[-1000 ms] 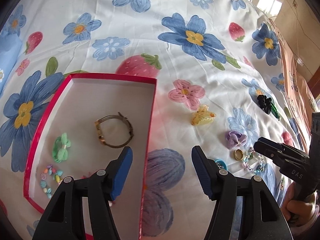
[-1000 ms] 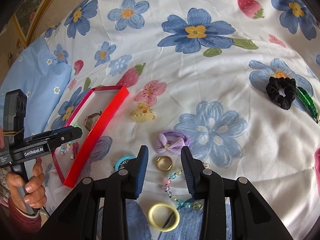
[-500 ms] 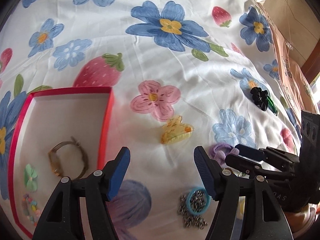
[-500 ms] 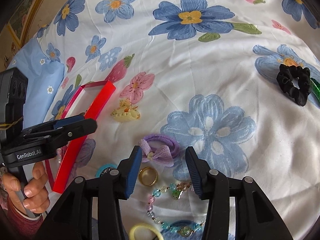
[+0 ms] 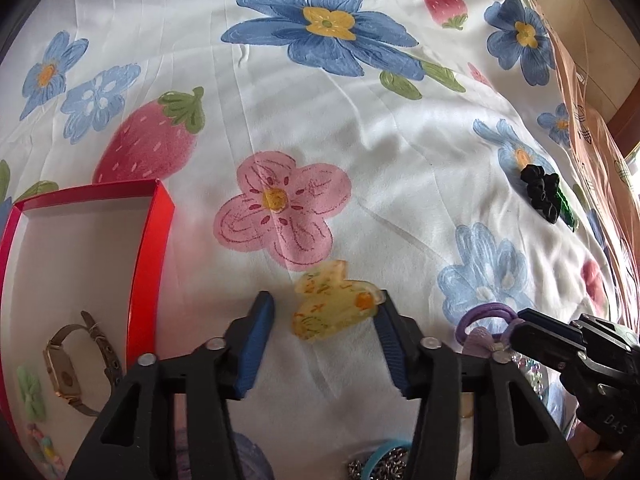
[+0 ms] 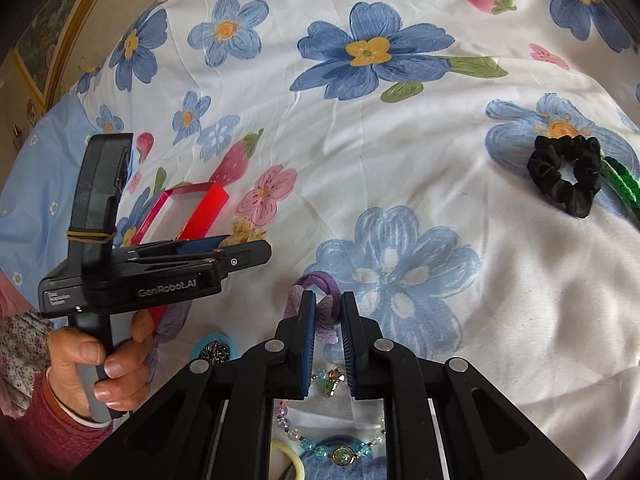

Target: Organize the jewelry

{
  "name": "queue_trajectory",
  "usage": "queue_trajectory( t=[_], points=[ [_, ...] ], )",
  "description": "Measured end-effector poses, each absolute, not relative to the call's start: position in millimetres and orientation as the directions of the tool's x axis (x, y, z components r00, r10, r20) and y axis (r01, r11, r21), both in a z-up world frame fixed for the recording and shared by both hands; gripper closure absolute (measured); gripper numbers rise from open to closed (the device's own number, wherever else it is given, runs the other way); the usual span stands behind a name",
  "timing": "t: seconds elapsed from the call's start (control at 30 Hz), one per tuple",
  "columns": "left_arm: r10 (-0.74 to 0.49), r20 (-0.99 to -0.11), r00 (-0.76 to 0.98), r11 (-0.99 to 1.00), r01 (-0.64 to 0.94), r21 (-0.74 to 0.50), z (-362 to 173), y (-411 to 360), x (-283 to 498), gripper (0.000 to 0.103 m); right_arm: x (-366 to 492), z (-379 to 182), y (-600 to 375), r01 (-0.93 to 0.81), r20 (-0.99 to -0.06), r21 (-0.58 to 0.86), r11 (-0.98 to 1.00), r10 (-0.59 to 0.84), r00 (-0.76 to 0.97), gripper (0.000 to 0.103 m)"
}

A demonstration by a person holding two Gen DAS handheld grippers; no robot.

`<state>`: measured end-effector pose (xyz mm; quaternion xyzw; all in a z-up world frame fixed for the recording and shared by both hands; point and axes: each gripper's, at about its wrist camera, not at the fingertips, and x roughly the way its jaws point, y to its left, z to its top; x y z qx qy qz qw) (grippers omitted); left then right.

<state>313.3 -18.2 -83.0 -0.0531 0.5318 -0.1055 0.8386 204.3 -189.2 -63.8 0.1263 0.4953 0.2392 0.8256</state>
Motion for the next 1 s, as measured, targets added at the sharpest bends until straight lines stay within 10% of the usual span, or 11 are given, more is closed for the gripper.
queue_trajectory(
  t=[1.0],
  points=[
    [-0.206,-0.809,0.551,0.975,0.047,-0.216,-3.2,60.7,184.0,0.064,183.8,-17.9,-137.6,-0.382,-0.704,0.438,0.814,0.575,0.417,0.092]
  ],
)
